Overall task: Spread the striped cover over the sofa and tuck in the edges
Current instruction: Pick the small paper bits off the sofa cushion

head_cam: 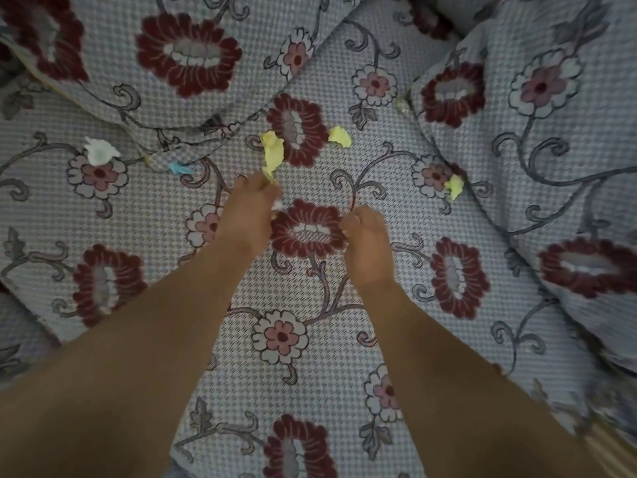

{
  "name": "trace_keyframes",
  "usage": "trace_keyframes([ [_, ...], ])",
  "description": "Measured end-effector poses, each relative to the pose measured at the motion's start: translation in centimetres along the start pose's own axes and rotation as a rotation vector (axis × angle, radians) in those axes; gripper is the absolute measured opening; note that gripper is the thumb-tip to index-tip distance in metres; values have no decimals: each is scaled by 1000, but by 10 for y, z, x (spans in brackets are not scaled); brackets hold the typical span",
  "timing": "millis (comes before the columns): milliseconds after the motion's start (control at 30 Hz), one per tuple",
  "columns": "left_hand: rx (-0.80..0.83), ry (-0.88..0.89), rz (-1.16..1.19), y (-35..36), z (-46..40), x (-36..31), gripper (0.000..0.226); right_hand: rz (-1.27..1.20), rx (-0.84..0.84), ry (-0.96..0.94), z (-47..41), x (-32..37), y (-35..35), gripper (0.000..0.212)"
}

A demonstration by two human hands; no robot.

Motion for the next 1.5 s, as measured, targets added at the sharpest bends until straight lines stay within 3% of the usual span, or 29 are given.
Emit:
trace_keyframes([
  [167,-16,-41,150,-14,-1,-9,30,-74,40,189,-11,-32,-29,49],
  [267,-64,-16,186,-29,-12,-22,28,53,37,357,-27,-64,-49,43],
  [367,-100,13,177,-39,-29,-30,27,181,69,546,-43,-98,-56,51],
  [567,-105,27,124,-37,-45,-26,34,292,182,598,-55,-123,-35,51],
  [767,-142,8,119,-25,-65,-16,48,229,83,577,-70,-131,-21,41],
  [867,-116,-41,137,-19,-67,-10,56,115,-25,436,-80,-108,-23,32],
  [933,-96,-60,136,-16,-65,-8,59,31,-56,311,-90,-78,-30,40],
  [1000,-100,-65,146,-16,-65,-7,57,-26,-66,221,-103,-47,-37,47],
  [1133,-45,-33,92,-15,-69,-7,54,-108,-93,69,-133,0,-41,25],
  [1200,-9,-14,32,-13,-69,-5,50,-93,-27,9,-143,15,-32,34],
  [1267,-28,29,-2,-10,-66,-4,44,-54,47,-4,-145,19,-20,38],
  [1367,-79,109,20,-4,-59,1,36,1,18,7,-143,19,-11,23],
  [1500,-50,90,127,-11,-42,16,30,-35,18,-11,-134,32,-12,18],
])
Point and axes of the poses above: each hand's wrist, its own z-axis away from the middle knuckle, its own y-axis out of the palm, x = y × z, the point moved 3 cm from there along -z, towards the middle knuckle, and after that the axes turned 15 degrees about z, right-handed, at the moved point
